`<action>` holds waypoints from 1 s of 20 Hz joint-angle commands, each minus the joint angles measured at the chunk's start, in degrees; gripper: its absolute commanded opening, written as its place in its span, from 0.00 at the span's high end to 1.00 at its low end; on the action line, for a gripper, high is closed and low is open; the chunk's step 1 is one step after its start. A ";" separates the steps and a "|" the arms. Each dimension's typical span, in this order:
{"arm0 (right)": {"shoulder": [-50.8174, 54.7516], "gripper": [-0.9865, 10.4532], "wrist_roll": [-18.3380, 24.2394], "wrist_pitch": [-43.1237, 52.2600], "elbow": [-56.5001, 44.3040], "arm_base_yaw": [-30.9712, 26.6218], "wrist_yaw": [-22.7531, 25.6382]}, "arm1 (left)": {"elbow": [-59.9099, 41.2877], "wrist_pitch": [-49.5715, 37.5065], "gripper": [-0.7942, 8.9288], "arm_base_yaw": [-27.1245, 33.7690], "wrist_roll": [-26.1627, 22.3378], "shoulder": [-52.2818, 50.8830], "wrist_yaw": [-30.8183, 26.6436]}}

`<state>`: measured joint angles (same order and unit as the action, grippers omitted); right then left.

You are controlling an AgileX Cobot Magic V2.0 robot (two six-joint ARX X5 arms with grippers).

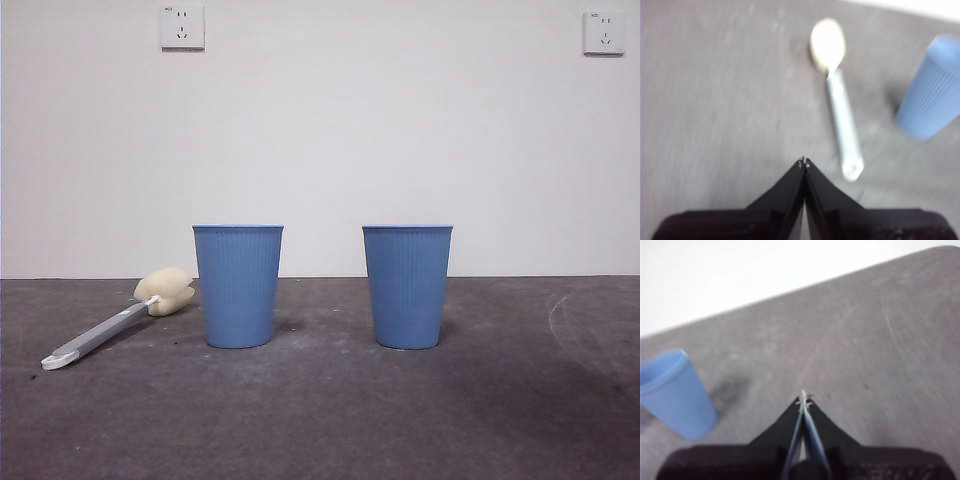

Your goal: Pick up the cup brush,pick up the cup,insert the brush into the cup,clean the cup,put the cup brush back,put the cup back to the fixed position on the table

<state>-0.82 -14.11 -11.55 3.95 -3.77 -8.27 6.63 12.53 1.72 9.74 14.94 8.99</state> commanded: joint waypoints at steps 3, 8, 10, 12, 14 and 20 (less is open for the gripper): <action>-2.19 0.92 -2.60 0.57 5.53 -0.04 -3.37 | 6.64 4.15 0.93 0.07 0.79 1.53 2.67; -7.10 0.92 -2.03 -2.71 13.44 -0.04 -8.11 | 16.28 12.48 0.93 0.07 0.61 4.70 5.70; -9.51 0.92 -0.72 -4.98 16.94 -0.04 -10.82 | 20.39 16.52 0.93 0.07 0.52 6.23 7.06; -12.81 0.92 2.38 -8.66 21.62 -0.04 -14.78 | 24.59 20.24 0.93 0.07 -0.15 7.87 8.11; -15.87 0.92 5.46 -12.79 25.88 -0.04 -18.05 | 28.35 23.80 0.93 0.07 -2.12 9.53 8.04; -25.11 0.92 17.07 -28.96 38.27 -0.04 -22.49 | 38.16 36.35 0.93 0.07 -9.60 14.97 8.22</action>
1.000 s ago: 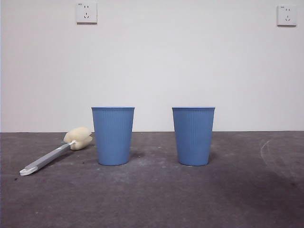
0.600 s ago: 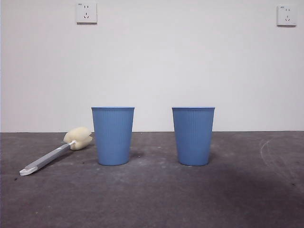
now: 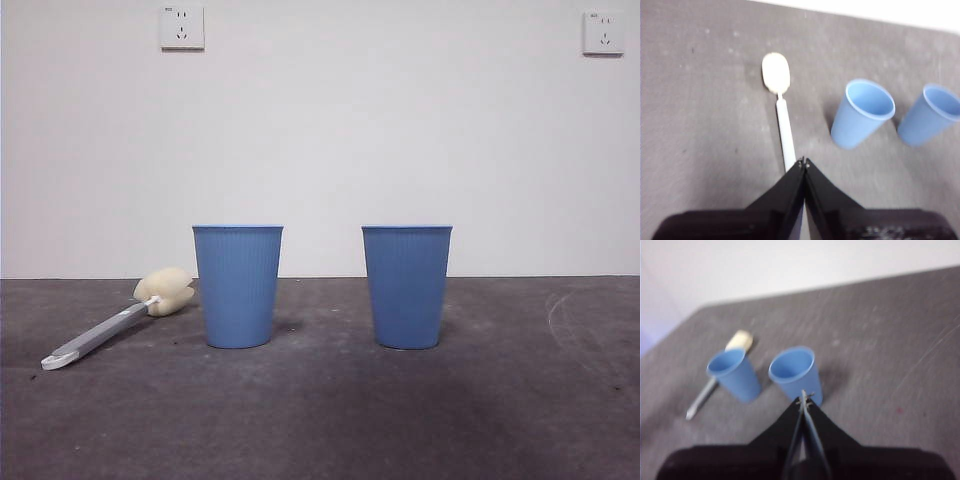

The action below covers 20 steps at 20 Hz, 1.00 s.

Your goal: Pick up the cup brush,pick up the cup,insert the brush into the cup,clean the cup,put the cup brush back,put the cup back to the fixed position on the table

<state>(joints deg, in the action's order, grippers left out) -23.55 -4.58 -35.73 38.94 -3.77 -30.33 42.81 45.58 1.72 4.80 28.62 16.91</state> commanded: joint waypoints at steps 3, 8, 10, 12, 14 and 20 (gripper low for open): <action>-13.86 0.37 13.60 -17.88 14.49 0.07 -6.29 | 7.98 7.23 0.30 -2.69 -7.39 15.08 11.37; -15.04 0.37 13.57 -17.90 14.49 0.07 -6.32 | 7.98 -0.28 0.31 -7.21 -7.34 27.85 3.34; -15.41 0.37 13.51 -17.92 14.49 0.07 -6.32 | 7.98 -3.06 0.31 -9.79 -7.32 33.70 -1.92; -16.11 0.37 13.16 -17.94 14.49 0.07 -6.32 | 7.98 -6.29 0.31 -12.00 -6.21 39.41 -6.88; -16.46 0.37 13.16 -17.99 14.49 0.07 -6.29 | 7.98 -9.60 0.31 -13.64 -5.25 44.50 -9.66; -16.79 0.37 13.16 -18.25 14.49 0.07 -6.32 | 7.98 -17.20 0.31 -16.74 -2.86 56.15 -14.23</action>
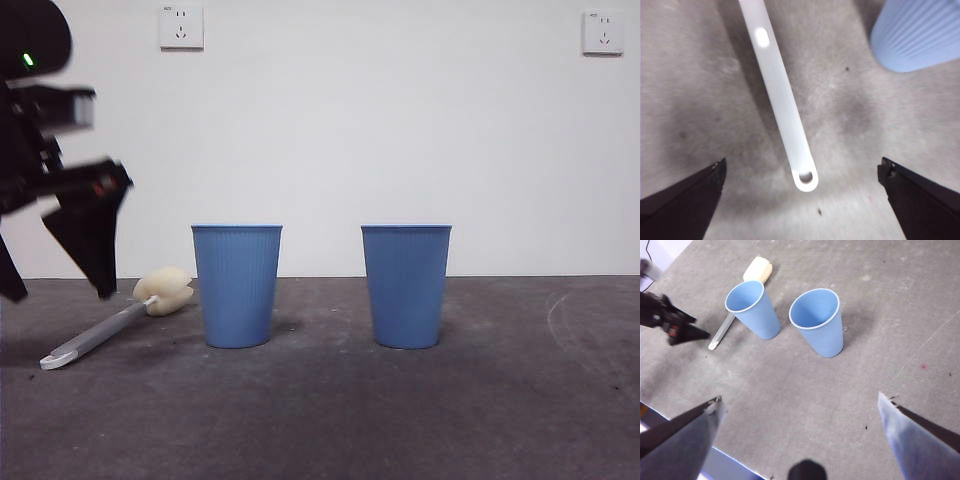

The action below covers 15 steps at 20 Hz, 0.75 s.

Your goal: Pick up the cup brush,pick up the cup,insert the brush into the cup,clean the cup,put the cup brush back,put the cup back to the fixed position on the table

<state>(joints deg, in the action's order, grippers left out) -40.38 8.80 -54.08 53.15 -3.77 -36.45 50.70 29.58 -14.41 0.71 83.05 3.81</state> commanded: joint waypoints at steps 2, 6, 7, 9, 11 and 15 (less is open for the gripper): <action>0.02 0.37 -0.22 0.11 0.28 0.07 -0.20 | 0.09 -3.02 0.31 -1.27 2.14 4.35 -3.39; 0.02 0.37 -0.22 0.11 0.28 0.07 -0.17 | 0.11 -5.16 0.31 -1.81 4.48 7.54 -4.09; 0.04 0.37 -0.22 0.11 0.28 0.07 -0.20 | 0.09 -5.33 0.31 -1.88 5.16 8.07 -4.09; 0.02 0.37 -0.22 0.13 0.28 0.07 -0.20 | 0.11 -5.20 0.38 -2.12 5.31 9.07 -5.51; 0.02 0.37 -0.22 0.11 0.28 0.07 -0.20 | 0.09 -5.20 0.48 -2.19 5.31 9.86 -5.29; 0.04 0.37 -0.22 0.15 0.28 0.07 -0.20 | 0.11 -4.96 0.73 -2.19 5.73 9.94 -5.09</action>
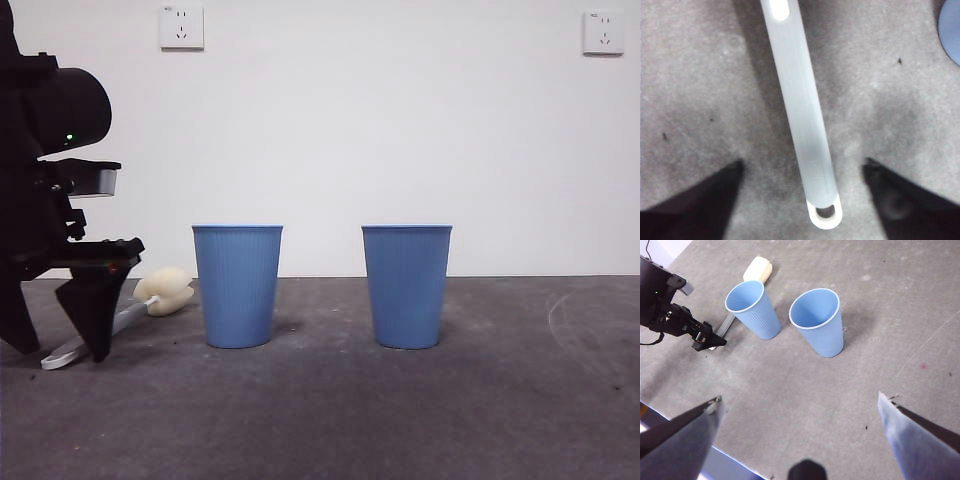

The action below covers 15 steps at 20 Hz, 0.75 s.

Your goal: Pick up the cup brush,pick up the cup,insert the brush into the cup,clean the cup,put the cup brush back,put the cup back to the fixed position on the table

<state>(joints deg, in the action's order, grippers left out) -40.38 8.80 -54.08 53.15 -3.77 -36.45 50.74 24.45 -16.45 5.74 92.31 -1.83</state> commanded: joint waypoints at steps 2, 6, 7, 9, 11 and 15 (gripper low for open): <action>0.02 0.37 -0.22 0.20 0.28 0.07 -0.17 | 0.07 1.07 0.84 -0.15 0.74 0.57 0.77; 0.02 0.37 -0.22 0.26 0.28 0.07 -0.20 | 0.07 2.89 0.87 -0.13 0.70 -0.35 0.74; 0.04 0.37 -0.22 0.24 0.28 0.07 -0.17 | 0.07 3.17 0.87 -0.11 0.70 -0.63 0.74; 0.04 0.37 -0.22 0.22 0.28 0.07 -0.20 | 0.07 3.65 0.87 -0.09 0.70 -1.29 0.72; 0.04 0.37 -0.22 0.22 0.28 0.07 -0.20 | 0.07 4.00 0.90 0.02 0.70 -2.21 0.72; 0.02 0.37 -0.22 0.22 0.28 0.07 -0.20 | 0.15 4.24 0.90 0.79 0.68 -6.03 0.72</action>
<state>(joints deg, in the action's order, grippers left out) -40.38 8.80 -54.06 53.15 -3.77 -36.45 51.05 28.75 -15.88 6.55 86.24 -1.08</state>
